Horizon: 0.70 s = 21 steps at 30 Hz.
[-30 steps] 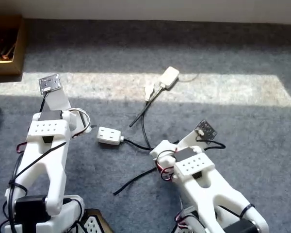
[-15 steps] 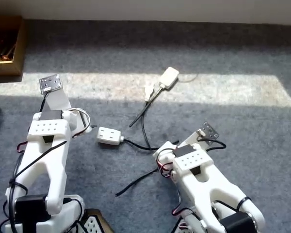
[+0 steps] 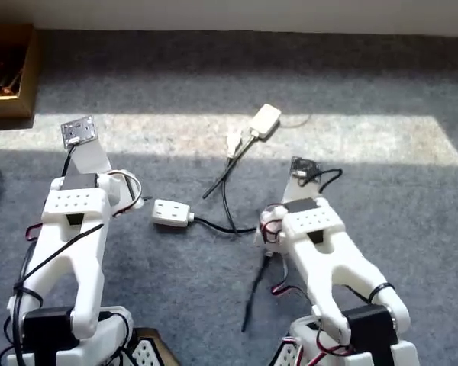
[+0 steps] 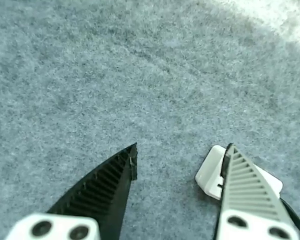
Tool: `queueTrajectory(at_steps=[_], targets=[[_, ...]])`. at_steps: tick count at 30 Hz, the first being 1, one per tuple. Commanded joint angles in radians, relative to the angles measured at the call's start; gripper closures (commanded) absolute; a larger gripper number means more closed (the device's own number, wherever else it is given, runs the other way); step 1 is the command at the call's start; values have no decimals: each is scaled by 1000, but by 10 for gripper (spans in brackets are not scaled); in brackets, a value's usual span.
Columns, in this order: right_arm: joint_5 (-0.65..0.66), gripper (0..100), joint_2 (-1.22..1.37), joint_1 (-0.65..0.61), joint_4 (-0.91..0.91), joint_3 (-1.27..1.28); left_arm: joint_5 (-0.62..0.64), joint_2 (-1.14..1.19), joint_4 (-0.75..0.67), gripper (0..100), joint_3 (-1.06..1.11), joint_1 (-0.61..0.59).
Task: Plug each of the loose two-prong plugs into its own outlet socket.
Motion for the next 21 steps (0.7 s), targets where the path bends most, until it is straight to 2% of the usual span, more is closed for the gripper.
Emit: queueTrajectory(at_steps=[1, 3, 8, 12, 17, 19, 21], targets=[[559, 990, -1, 74, 163, -157, 3, -22, -17, 720, -1, 25], [779, 990, 5, 74, 274, -251, 3, -22, -17, 720, 12, 42], [1128, 990, 8, -38, 463, -364, 2, -24, -17, 720, 24, 56], [1138, 990, -2, -173, 375, -170, 2, -24, -17, 720, 22, 53], [1149, 991, -4, -415, 117, 131, 2, -24, -17, 719, 22, 53], [1208, 991, -4, -487, 51, 211, 0, -24, -17, 719, 22, 53], [1257, 991, -4, -506, 61, 209, 0, -24, -17, 719, 22, 53]])
